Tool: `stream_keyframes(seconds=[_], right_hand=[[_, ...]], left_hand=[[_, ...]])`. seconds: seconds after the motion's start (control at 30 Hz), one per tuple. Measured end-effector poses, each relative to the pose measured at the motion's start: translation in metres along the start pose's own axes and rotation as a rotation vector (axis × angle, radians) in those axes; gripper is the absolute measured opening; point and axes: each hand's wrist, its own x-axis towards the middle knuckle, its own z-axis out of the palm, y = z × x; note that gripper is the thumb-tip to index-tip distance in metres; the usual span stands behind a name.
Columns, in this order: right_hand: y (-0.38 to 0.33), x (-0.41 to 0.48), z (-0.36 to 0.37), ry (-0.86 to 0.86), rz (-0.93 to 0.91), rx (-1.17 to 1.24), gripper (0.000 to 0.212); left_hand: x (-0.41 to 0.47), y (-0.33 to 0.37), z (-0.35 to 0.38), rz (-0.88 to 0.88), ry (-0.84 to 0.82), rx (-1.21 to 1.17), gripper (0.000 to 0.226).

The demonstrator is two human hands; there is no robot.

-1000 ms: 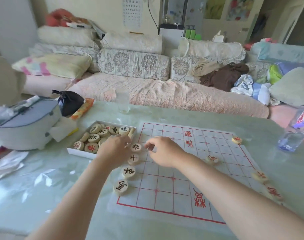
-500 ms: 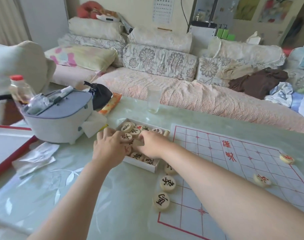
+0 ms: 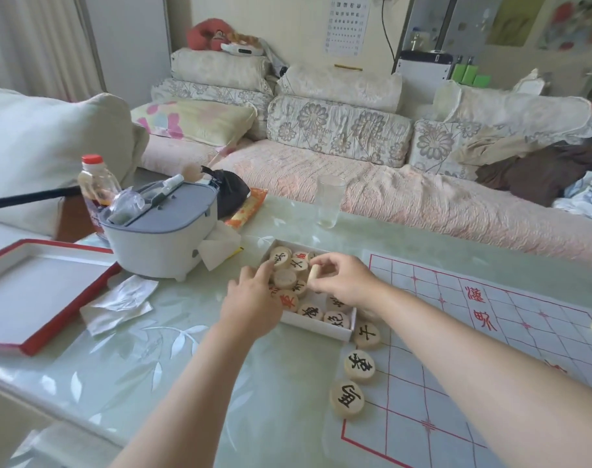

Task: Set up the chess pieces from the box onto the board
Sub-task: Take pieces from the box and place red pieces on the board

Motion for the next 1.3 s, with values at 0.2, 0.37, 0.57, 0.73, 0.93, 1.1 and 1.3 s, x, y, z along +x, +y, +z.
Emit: stream_keyframes(seconds=[0.2,0.37,0.57,0.73,0.93,1.1,1.3], right_hand=[[0.001,-0.011,-0.005,0.0,-0.064,0.066,0.04],[-0.011,-0.012,0.008,-0.058,-0.136,0.231,0.055],[-0.025,-0.007,0.024,-0.102,-0.14,0.132,0.076],[-0.013,-0.006,0.03,-0.084,0.024,-0.471,0.024],[0.002,-0.008,0.068,0.03,0.03,-0.471,0.032],[-0.005,-0.002,0.078,0.045,0.061,-0.361,0.026],[-0.008,-0.005,0.075,0.053,0.044,-0.216,0.011]], left_hand=[[0.0,0.016,-0.011,0.038,0.128,-0.088,0.055],[-0.007,0.025,-0.018,0.007,-0.06,-0.697,0.056],[0.0,0.014,-0.019,-0.173,0.009,-0.93,0.063],[0.003,-0.007,-0.016,-0.087,0.105,-0.366,0.048],[0.015,-0.017,-0.014,-0.045,0.119,-0.169,0.028],[0.02,-0.017,-0.012,-0.049,0.168,-0.005,0.012],[0.017,-0.016,-0.016,-0.059,0.189,-0.089,0.017]])
